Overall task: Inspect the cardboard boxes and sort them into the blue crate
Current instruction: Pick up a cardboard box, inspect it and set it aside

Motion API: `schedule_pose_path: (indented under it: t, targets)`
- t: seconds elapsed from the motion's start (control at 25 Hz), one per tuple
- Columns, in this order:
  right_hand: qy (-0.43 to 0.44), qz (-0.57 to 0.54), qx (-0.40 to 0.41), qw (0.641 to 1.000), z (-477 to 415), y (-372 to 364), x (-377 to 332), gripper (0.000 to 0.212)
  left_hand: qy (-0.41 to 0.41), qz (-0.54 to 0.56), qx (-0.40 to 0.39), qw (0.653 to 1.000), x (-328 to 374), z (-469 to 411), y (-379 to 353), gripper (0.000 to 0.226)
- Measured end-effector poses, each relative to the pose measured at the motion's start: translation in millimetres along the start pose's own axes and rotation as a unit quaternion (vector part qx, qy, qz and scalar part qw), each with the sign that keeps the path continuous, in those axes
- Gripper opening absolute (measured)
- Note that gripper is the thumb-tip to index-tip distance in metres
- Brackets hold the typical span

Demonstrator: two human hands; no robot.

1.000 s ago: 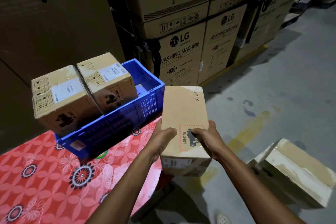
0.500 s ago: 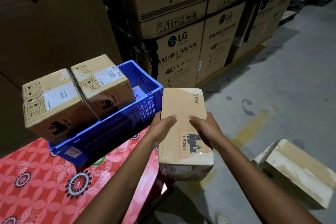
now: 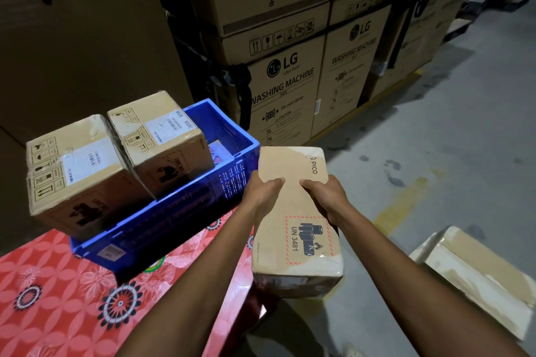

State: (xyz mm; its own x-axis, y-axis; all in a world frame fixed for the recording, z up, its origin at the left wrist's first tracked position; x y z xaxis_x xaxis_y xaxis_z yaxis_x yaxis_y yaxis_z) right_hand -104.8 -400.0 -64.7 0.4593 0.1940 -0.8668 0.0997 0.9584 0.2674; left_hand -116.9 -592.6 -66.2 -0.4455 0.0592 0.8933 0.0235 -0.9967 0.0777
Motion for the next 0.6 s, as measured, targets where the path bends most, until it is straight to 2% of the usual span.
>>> schedule_pose_path:
  t: [0.08, 0.16, 0.2, 0.32, 0.36, 0.44, 0.56, 0.6]
  targets:
    - [0.009, -0.009, -0.017, 1.000, 2, 1, -5, 0.043, -0.014, 0.008, -0.026, 1.000, 6, 6, -3, 0.062]
    - [0.023, -0.034, -0.012, 0.999, 4, 6, -13, 0.069, -0.038, 0.046, -0.038, 0.997, 22, 24, -7, 0.058]
    - [0.037, -0.045, -0.001, 0.998, 4, 11, -19, 0.080, -0.054, 0.068, -0.028, 0.996, 34, 33, -8, 0.055]
    - [0.073, -0.076, 0.027, 0.994, 14, 28, -44, 0.088, -0.102, 0.066, 0.060, 0.991, 61, 48, 2, 0.036]
    - [0.080, -0.102, 0.028, 0.991, 17, 34, -50, 0.097, -0.119, 0.088, 0.082, 0.986, 67, 52, 5, 0.034]
    - [0.098, -0.144, 0.022, 0.984, 27, 42, -56, 0.110, -0.153, 0.148, 0.109, 0.971, 74, 61, 9, 0.045]
    - [0.095, -0.182, 0.001, 0.979, 48, 45, -48, 0.083, -0.154, 0.184, 0.119, 0.964, 59, 70, 8, 0.075]
    - [0.087, -0.185, -0.014, 0.979, 54, 43, -43, 0.075, -0.147, 0.196, 0.121, 0.962, 52, 77, 8, 0.077]
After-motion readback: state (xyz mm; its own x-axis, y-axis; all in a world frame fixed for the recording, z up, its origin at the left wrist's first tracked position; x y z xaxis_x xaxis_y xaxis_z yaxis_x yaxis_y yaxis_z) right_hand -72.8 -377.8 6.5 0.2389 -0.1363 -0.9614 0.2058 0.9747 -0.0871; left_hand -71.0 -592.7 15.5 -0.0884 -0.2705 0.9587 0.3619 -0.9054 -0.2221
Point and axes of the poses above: each hand's wrist, its own z-axis away from the middle knuckle, its own y-axis out of the back of the hand, x = y × z, the point moved 6 cm from there along -z, towards the middle knuckle
